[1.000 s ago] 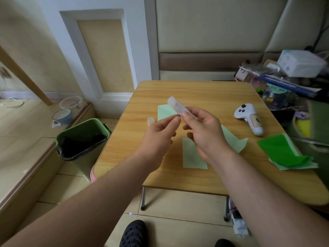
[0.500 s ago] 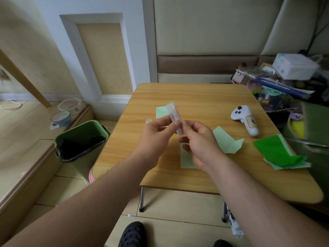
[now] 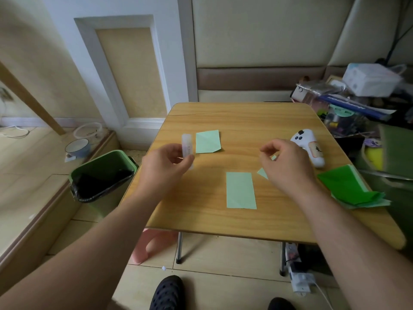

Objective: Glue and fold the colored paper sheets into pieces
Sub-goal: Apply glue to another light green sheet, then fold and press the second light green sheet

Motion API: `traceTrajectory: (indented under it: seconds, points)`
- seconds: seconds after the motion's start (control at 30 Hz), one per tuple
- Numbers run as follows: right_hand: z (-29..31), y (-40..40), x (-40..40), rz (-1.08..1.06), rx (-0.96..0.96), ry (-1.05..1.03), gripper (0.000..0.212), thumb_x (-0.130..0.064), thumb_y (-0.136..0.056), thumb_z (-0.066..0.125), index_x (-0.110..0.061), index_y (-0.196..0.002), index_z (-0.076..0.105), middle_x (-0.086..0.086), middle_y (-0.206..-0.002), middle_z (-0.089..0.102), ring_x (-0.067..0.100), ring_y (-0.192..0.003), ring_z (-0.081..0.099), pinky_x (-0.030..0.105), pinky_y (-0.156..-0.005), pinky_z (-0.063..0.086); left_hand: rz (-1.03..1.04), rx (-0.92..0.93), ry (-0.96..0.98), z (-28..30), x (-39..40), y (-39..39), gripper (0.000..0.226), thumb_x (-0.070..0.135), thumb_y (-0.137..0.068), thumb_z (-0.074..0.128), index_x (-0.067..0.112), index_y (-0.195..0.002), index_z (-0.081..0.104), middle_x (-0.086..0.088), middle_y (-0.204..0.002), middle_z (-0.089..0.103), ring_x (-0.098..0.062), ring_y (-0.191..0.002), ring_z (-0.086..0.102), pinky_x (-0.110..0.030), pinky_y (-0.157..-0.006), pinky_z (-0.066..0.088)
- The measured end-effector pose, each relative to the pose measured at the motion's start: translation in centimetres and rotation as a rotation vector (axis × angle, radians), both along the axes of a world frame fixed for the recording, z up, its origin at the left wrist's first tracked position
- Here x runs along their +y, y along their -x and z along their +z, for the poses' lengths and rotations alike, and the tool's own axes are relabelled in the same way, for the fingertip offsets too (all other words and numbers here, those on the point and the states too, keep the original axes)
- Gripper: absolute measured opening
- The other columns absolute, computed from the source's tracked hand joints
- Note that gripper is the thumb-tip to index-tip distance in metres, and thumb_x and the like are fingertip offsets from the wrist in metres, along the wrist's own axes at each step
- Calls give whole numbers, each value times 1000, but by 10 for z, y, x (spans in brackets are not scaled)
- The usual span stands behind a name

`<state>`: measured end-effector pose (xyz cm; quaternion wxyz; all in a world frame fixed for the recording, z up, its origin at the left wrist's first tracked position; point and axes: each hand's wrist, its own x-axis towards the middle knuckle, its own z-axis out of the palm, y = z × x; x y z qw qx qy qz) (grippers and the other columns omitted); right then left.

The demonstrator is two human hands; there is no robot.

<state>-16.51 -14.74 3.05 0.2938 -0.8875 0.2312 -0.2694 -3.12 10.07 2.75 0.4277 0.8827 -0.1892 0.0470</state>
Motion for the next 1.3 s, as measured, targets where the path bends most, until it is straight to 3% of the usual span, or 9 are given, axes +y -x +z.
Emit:
traceTrajectory:
  seconds: [0.23,0.37,0.53,0.7,0.8,0.9,1.0,1.17,1.3]
  points:
    - [-6,14,-30,-115,320,120,26,-15,-96,58,-34,-104,74,-3,-112,69,29,-112,60,44,-94,52,7,2,-110,-10,6,-3,32,51,-86,75,34,-114,72,23,-91,72,9,-87,65,-25,-83,56]
    - [-11,23,-43,-78,413,50,29,-11,-99,59,-37,-102,71,-3,-115,65,29,-124,53,42,-103,48,-17,36,-99,-10,5,-2,38,50,-86,77,34,-119,68,21,-96,70,8,-90,64,-24,-83,55]
    - [-10,29,-46,8,487,74,17,-30,-90,79,-40,-102,71,-2,-125,63,24,-129,49,40,-110,40,99,-95,53,-11,2,0,44,54,-83,73,25,-106,48,14,-99,49,-16,-96,54,-37,-78,50]
    - [-10,29,-43,18,457,-1,20,-20,-87,83,-34,-93,70,-1,-114,57,16,-106,51,29,-75,42,83,-302,231,3,-10,21,28,37,-87,62,20,-100,44,7,-99,40,-18,-96,42,-39,-85,44]
    - [-9,30,-45,-13,425,-69,22,-16,-86,82,-32,-90,69,-3,-99,54,20,-107,51,31,-72,44,-44,-402,241,8,-17,38,23,28,-86,64,20,-97,46,4,-101,42,-17,-99,42,-31,-86,38]
    - [-10,33,-48,8,394,-119,21,-9,-90,76,-30,-87,70,-1,-84,56,15,-81,52,29,-61,42,-172,-453,230,6,-26,54,20,29,-85,64,16,-95,52,-1,-102,48,-18,-101,46,-27,-89,38]
    - [-7,32,-46,1,334,-69,30,-7,-96,66,-33,-84,71,-2,-81,60,10,-75,50,25,-59,36,-317,-445,175,-3,-32,65,21,30,-84,66,15,-96,58,0,-106,49,-23,-106,50,-31,-94,41]
    - [7,25,-28,5,86,-71,32,-2,-97,64,-32,-92,74,-8,-92,56,7,-78,52,27,-72,42,-487,-254,57,-13,-45,77,13,29,-91,71,30,-103,66,8,-117,45,-8,-118,46,-22,-77,48]
    - [9,18,5,199,-49,-252,36,0,-94,67,-35,-87,72,-11,-87,56,4,-71,52,18,-67,41,-468,28,177,-7,-57,84,16,38,-97,68,47,-110,66,11,-142,37,-1,-130,43,-18,-96,45]
